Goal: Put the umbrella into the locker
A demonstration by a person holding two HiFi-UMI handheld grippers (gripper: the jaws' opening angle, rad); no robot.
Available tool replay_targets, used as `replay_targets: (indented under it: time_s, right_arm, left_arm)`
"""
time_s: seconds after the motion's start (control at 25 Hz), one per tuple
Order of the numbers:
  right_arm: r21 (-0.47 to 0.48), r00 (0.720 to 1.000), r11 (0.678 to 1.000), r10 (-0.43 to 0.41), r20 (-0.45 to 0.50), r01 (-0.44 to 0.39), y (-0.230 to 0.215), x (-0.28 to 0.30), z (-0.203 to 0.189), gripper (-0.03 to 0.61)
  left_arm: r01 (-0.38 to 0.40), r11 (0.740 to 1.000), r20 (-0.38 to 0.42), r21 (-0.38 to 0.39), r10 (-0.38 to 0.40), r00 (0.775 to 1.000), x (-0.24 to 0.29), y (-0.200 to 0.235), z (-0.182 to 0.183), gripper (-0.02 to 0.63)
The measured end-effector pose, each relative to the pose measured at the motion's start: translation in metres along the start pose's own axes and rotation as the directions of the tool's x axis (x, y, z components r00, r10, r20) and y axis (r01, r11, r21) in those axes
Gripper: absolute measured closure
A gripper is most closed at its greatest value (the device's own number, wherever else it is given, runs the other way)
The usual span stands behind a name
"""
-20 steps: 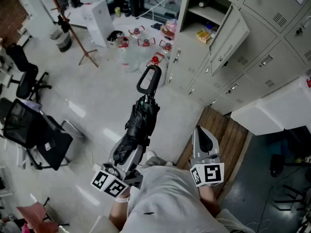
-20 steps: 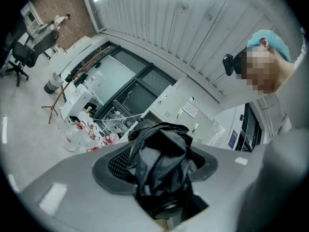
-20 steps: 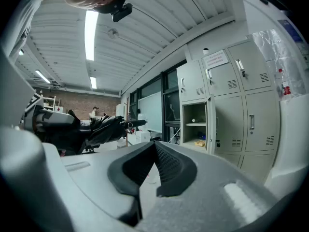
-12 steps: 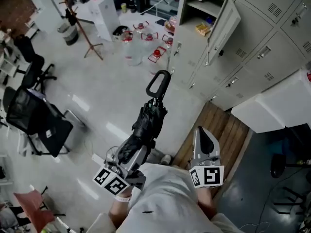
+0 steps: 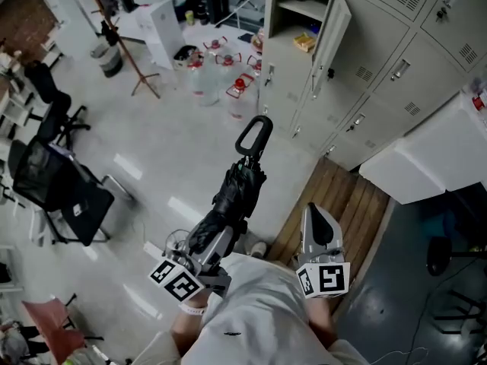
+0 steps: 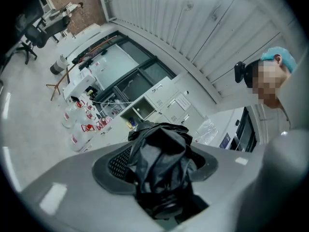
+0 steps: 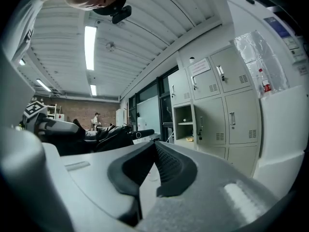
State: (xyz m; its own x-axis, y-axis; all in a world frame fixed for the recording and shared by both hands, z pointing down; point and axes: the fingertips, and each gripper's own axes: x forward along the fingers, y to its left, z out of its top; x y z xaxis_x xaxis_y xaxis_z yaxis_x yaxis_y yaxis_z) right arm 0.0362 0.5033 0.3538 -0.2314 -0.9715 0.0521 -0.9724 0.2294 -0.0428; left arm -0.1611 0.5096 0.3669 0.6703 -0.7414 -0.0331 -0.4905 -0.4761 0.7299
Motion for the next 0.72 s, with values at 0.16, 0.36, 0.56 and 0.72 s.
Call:
replay_targets:
  time_s: [0.16,0.36,0.56,0.72]
  right_arm:
    - [0.027,1.0,1.0,-0.004,0.007,0.003,-0.002,-0.005,-0.009,0.577]
    - [0.054,1.0,0.998,0.009,0.003,-0.01,-0.002,0.01,-0.017,0.577]
    - [0.041,1.0,0.999,0.014,0.016,-0.014,-0.005,0.039,-0.006,0.577]
    - [0.051,1.0,0.999,0.01,0.002,-0.01,-0.012,0.066,-0.01,0.577]
  left_arm:
    - [0.004,1.0,-0.005,0.001,-0.004,1.0,0.002,-0.002,-0.003,0.325]
    - [0.0,1.0,-0.014,-0.009,-0.001,1.0,0.007,0.003,-0.002,0.324]
    - [0.002,0.998,-0.018,-0.069,-0.004,1.0,0.023,0.028,0.004,0.325]
    - [-0.001,0.997,-0.028,-0.073,-0.001,1.0,0.044,0.044,0.013,0.325]
